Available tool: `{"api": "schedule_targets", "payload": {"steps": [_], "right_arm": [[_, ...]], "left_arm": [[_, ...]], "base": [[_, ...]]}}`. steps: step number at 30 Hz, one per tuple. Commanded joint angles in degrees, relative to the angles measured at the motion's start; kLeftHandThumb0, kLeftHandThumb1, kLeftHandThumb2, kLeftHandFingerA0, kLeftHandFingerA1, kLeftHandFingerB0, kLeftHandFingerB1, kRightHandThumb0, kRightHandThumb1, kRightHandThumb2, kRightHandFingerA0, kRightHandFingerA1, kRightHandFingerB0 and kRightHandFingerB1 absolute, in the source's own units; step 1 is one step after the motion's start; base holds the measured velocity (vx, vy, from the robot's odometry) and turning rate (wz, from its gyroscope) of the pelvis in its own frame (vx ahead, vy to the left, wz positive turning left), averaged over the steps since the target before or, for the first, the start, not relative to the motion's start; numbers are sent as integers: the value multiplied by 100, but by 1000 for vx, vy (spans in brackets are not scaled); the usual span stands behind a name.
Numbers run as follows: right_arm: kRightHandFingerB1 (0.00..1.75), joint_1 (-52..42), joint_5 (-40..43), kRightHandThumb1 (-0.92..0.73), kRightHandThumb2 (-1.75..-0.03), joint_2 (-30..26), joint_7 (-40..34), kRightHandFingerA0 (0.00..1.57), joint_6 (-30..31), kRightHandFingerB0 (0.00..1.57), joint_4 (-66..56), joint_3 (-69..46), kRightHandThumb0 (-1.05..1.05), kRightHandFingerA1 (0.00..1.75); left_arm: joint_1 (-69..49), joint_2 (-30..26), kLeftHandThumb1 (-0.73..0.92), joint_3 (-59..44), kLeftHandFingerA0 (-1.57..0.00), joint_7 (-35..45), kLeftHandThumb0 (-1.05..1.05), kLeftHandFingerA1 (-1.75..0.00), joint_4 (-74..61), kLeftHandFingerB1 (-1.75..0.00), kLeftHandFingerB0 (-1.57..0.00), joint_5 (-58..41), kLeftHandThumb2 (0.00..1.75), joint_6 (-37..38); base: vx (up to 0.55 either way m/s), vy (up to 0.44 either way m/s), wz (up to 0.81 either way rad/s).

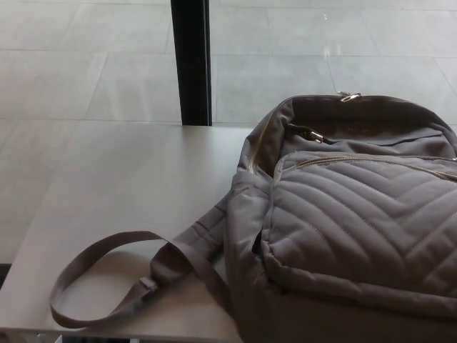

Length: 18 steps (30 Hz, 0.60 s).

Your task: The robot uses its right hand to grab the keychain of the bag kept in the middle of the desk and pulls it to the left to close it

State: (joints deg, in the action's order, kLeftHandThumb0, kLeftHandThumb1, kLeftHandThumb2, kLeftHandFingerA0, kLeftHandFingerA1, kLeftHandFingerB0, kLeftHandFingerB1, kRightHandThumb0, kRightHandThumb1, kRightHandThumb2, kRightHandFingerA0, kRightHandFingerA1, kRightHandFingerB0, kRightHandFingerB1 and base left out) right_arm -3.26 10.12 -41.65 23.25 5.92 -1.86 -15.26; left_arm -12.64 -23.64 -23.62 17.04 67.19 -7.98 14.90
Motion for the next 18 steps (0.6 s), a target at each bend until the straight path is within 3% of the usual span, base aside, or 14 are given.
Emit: {"api": "schedule_targets", "payload": {"steps": [1, 2, 3, 4, 5, 7, 8, 9, 10, 11, 16, 17, 18], "right_arm": [[41, -142, -511, -46, -79, -222, 16, 39, 430, 15, 97, 161, -55, 59], [29, -148, -544, -59, -59, -230, 1, 45, 415, 22, 131, 168, -49, 53], [41, -155, -583, -46, -77, -253, -15, 41, 418, 15, 152, 178, -55, 59], [40, -162, -630, -46, -77, -280, -35, 40, 439, 14, 172, 190, -53, 59], [28, -169, -661, -59, -58, -292, -47, 43, 462, 21, 182, 199, -47, 54], [28, -188, -932, -61, -59, -428, -51, 40, 405, 20, 221, 328, -52, 55], [29, -204, -1031, -61, -60, -504, -52, 39, 472, 20, 189, 384, -49, 52], [29, -205, -1019, -61, -60, -514, -45, 39, 474, 20, 206, 390, -49, 52], [29, -213, -1041, -60, -60, -528, -71, 39, 435, 21, 215, 400, -48, 52], [29, -224, -1035, -59, -58, -508, -100, 40, 353, 23, 237, 381, -46, 52], [31, -286, -908, -61, -58, -334, -196, 47, -122, 34, 171, 141, -43, 60], [48, -267, -920, -49, -83, -265, -265, 48, -273, 33, 150, 96, -47, 65], [48, -234, -918, -49, -83, -156, -393, 49, -474, 34, 73, 15, -44, 65]], "left_arm": [[49, -123, 47, 21, -59, -25, -54, -62, 106, -53, -46, -34, 83, 64], [40, -121, 47, 17, -59, 0, -54, -63, 95, -53, -44, -45, 84, 85], [44, -119, 46, 12, -62, 12, -55, -65, 89, -54, -47, -55, 83, 90], [62, -120, 46, 15, -61, 5, -55, -64, 90, -54, -46, -54, 83, 80], [58, -124, 46, 37, -62, -19, -56, -64, 85, -54, -47, -28, 84, 93], [29, -105, 47, -5, -62, 41, -55, -66, 59, -55, -49, -95, 84, 69], [32, -104, 59, -12, -66, 29, -53, -55, 65, -41, -54, -103, 58, 54], [34, -108, 59, -6, -66, 25, -53, -55, 78, -41, -54, -94, 58, 62], [31, -108, 47, -16, -58, 39, -56, -64, 73, -54, -47, -108, 84, 53], [15, -106, 59, -1, -63, 30, -53, -55, 44, -41, -54, -94, 58, 61], [44, -100, 58, -26, -65, 48, -52, -57, 74, -43, -60, -130, 58, 15], [6, -108, 60, 3, -65, 40, -53, -56, 37, -42, -57, -96, 58, 46], [-59, -117, 61, 46, -65, 24, -53, -56, -33, -43, -60, -47, 58, 96]], "base": [[0, 0, 0], [0, 0, 0], [0, 0, 0], [0, 0, 0], [0, 0, 0], [0, 0, 0], [0, 0, 0], [0, 0, 0], [0, 0, 0], [0, 0, 0], [0, 0, 0], [0, 0, 0], [0, 0, 0]]}}
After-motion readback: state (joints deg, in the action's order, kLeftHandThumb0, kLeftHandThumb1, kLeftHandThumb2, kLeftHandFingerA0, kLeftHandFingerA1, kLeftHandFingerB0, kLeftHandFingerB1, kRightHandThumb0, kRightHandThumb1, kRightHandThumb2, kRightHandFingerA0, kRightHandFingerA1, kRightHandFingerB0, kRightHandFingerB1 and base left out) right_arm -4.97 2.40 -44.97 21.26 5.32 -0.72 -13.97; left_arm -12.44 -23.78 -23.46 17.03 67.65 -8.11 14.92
